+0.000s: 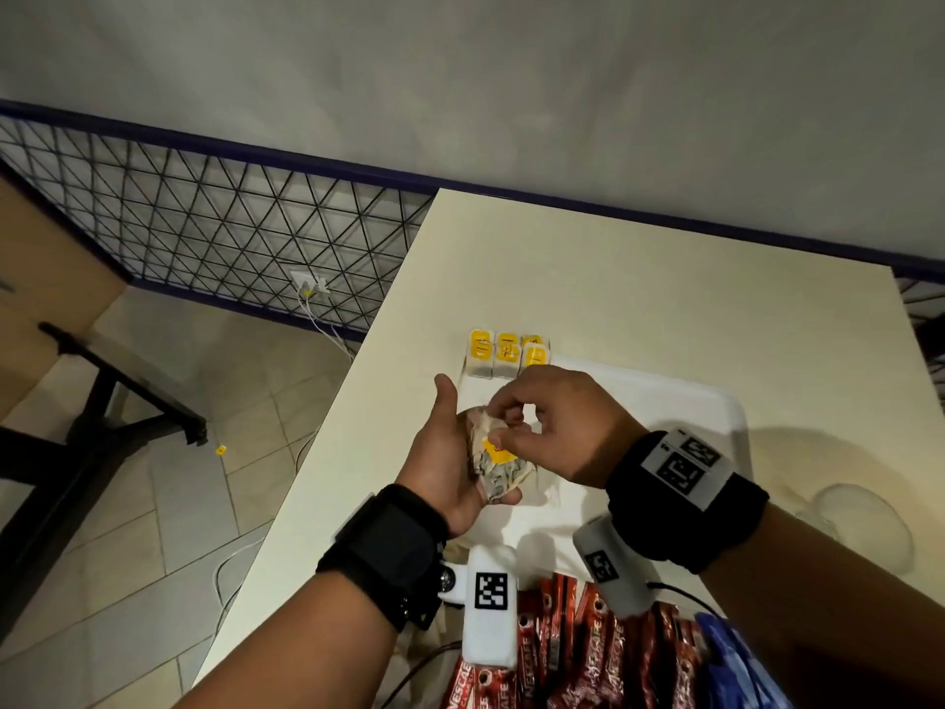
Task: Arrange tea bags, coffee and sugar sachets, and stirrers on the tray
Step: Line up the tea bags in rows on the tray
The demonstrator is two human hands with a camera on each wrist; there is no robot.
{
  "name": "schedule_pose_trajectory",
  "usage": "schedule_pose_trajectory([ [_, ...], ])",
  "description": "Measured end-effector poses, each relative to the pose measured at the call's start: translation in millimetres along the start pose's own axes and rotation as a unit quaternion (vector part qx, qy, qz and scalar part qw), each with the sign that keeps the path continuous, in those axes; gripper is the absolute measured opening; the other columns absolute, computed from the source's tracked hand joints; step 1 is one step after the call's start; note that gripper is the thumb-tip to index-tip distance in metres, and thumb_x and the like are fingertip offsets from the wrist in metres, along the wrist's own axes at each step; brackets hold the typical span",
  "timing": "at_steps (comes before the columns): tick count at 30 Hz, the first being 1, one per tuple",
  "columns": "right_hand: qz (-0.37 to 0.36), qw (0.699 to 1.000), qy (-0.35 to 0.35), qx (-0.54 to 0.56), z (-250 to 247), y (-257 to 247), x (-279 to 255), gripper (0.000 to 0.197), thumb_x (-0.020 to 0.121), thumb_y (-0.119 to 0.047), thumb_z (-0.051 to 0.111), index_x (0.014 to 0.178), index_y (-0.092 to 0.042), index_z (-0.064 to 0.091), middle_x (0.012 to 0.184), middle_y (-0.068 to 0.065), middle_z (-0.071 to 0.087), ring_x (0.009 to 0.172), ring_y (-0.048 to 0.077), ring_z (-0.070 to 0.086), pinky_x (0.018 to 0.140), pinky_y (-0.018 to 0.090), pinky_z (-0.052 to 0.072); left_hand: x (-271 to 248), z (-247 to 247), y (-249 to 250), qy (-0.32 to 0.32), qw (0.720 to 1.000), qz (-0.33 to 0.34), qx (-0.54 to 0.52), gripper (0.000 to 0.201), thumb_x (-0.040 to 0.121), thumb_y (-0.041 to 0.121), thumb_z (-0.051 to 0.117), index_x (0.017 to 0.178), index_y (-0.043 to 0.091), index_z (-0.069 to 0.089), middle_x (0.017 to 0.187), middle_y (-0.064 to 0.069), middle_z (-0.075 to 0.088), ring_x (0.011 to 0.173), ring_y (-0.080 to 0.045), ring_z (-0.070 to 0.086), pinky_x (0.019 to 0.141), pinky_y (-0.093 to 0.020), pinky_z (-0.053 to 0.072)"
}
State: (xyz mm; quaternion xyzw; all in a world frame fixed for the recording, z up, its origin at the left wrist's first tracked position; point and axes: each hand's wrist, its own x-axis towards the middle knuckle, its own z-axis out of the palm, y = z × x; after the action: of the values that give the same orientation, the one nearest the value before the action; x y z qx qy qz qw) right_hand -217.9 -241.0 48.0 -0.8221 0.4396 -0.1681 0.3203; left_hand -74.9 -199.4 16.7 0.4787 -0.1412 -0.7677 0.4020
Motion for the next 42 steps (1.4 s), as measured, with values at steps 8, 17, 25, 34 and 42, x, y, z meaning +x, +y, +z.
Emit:
schedule_pose_trajectory([
  [8, 0.060, 0.997, -0.011, 0.048, -13.4, -7.9, -5.7, 0.013, 0.085, -0.036, 0.067, 0.081, -0.024, 0.068, 0.079, -0.012, 0.064, 0.062, -0.005, 0.052, 0.058, 0.010, 0.035, -2.9, 3.6, -5.4, -0.015, 0.999, -0.005, 0.027, 0.085, 0.080, 0.083, 0.022, 0.103, 0.014, 0.064, 0.070, -0.008, 0.059, 0.063, -0.025, 0.055, 0.047, -0.025, 0.039],
  [17, 0.107, 0.987, 0.060, 0.099, -16.4, 2.8, -7.9, 0.020, 0.092, -0.025, 0.059, 0.075, -0.034, 0.059, 0.063, -0.017, 0.057, 0.058, 0.000, 0.052, 0.061, 0.009, 0.038, -2.0, 3.7, -13.3, -0.044, 0.999, 0.002, 0.008, 0.066, 0.072, 0.076, 0.049, 0.092, 0.015, 0.065, 0.076, -0.009, 0.061, 0.063, -0.026, 0.059, 0.047, -0.024, 0.036],
  [25, 0.085, 0.970, 0.116, 0.195, -38.5, -3.2, -7.0, 0.017, 0.094, -0.019, 0.054, 0.079, -0.016, 0.060, 0.057, -0.006, 0.054, 0.054, 0.007, 0.051, 0.059, 0.021, 0.040, 1.3, -17.4, -30.8, -0.014, 0.998, 0.020, -0.049, 0.046, 0.070, 0.053, 0.064, 0.095, 0.014, 0.067, 0.080, -0.006, 0.063, 0.056, -0.022, 0.061, 0.049, -0.025, 0.039],
  [34, 0.076, 0.965, 0.146, 0.205, -67.2, -13.4, -0.6, 0.019, 0.097, -0.014, 0.050, 0.079, -0.014, 0.058, 0.059, 0.000, 0.056, 0.054, 0.009, 0.053, 0.060, 0.023, 0.040, -2.0, -44.4, -23.8, 0.036, 0.998, 0.051, 0.012, 0.037, 0.077, 0.025, 0.070, 0.106, 0.004, 0.061, 0.079, -0.011, 0.064, 0.053, -0.024, 0.059, 0.041, -0.022, 0.042],
  [42, 0.068, 0.991, 0.020, 0.110, -50.4, -0.8, -4.2, 0.012, 0.091, -0.028, 0.059, 0.080, -0.025, 0.062, 0.064, -0.004, 0.058, 0.062, 0.024, 0.055, 0.065, 0.037, 0.048, -14.6, -6.0, 29.7, 0.007, 0.935, 0.240, 0.261, 0.029, 0.072, 0.026, 0.077, 0.100, 0.023, 0.071, 0.072, -0.005, 0.056, 0.053, -0.019, 0.048, 0.046, -0.024, 0.041],
])
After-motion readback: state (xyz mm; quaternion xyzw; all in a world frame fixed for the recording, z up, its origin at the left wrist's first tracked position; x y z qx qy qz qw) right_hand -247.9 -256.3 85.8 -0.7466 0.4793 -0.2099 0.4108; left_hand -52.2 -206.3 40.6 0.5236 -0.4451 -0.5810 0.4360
